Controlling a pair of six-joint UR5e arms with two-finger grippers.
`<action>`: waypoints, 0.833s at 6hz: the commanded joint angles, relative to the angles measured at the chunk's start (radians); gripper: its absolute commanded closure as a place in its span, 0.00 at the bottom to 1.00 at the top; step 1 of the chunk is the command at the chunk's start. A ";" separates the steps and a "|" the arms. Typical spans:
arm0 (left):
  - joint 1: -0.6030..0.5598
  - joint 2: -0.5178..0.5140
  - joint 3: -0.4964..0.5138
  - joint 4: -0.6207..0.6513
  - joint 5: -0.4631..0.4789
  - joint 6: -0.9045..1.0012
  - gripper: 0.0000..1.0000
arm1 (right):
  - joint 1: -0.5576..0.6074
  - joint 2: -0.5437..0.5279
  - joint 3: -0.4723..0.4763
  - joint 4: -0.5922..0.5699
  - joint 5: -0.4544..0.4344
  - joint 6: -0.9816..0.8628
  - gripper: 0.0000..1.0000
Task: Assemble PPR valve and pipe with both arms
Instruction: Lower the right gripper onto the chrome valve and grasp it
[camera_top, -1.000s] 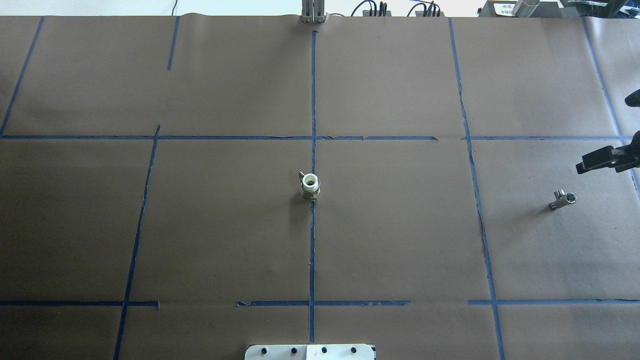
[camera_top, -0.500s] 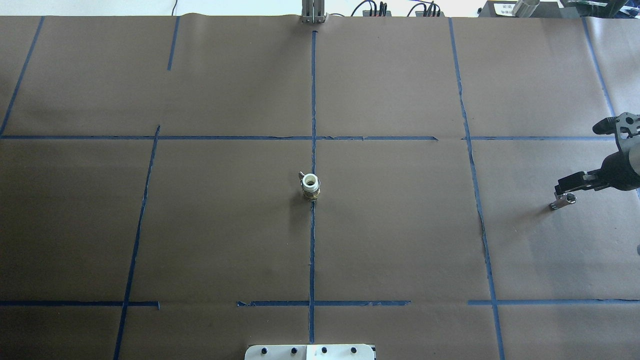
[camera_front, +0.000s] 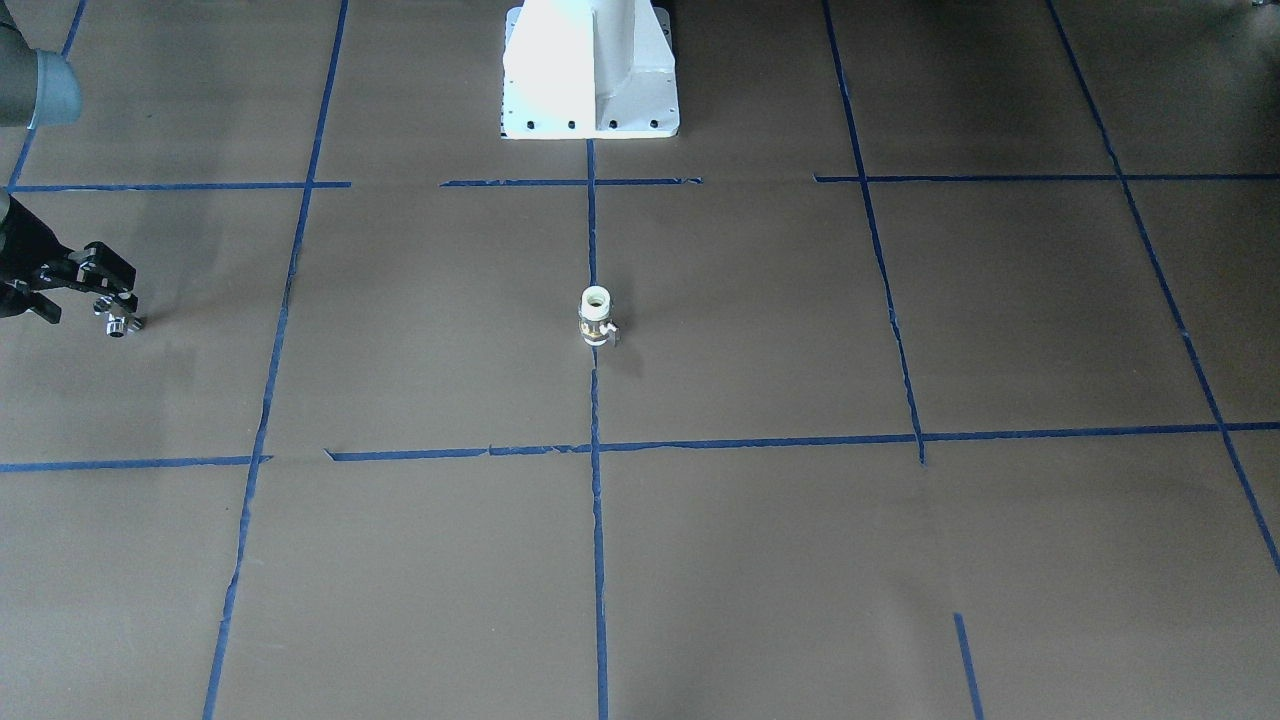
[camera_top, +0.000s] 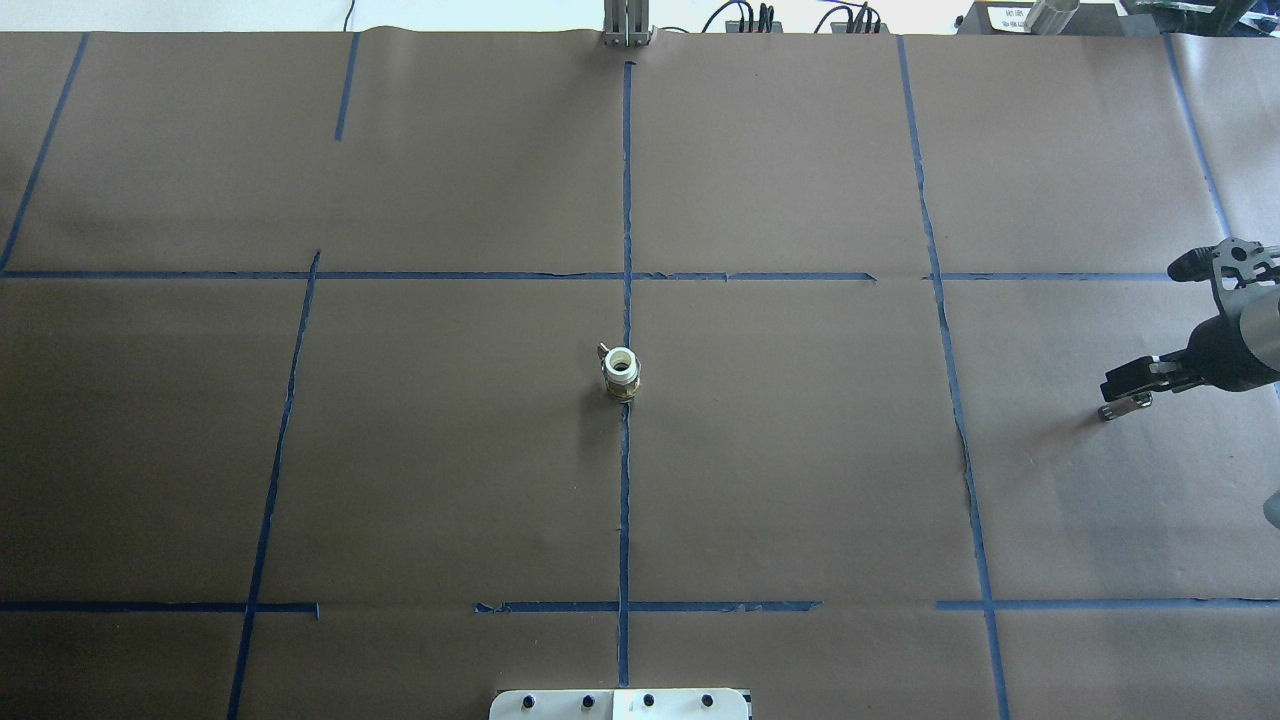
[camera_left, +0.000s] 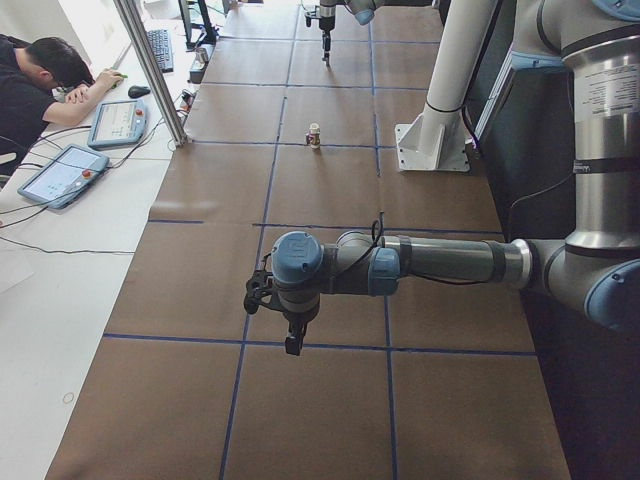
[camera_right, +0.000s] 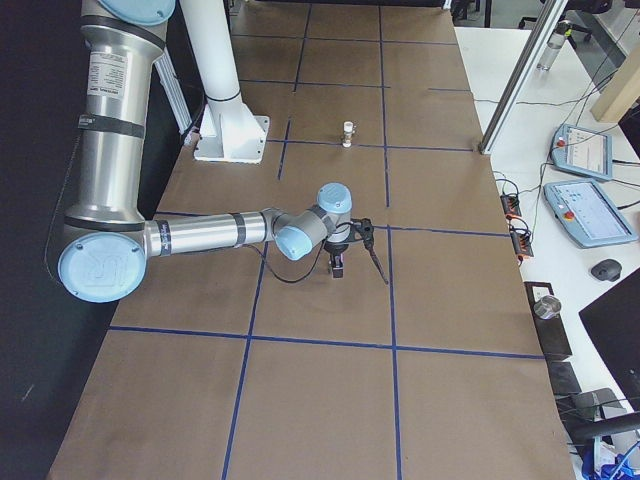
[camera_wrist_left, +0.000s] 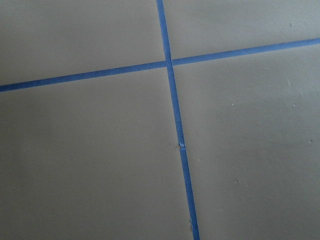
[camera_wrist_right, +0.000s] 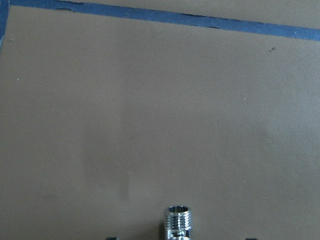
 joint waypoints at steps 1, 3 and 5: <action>0.000 0.000 -0.002 0.000 0.000 -0.001 0.00 | -0.006 0.001 -0.001 0.000 -0.003 -0.001 0.53; 0.000 -0.001 -0.002 0.000 0.000 -0.003 0.00 | -0.008 -0.006 -0.002 -0.001 -0.003 -0.007 0.94; 0.000 -0.007 -0.002 0.000 0.000 -0.004 0.00 | -0.011 -0.007 0.007 -0.001 0.001 -0.007 0.98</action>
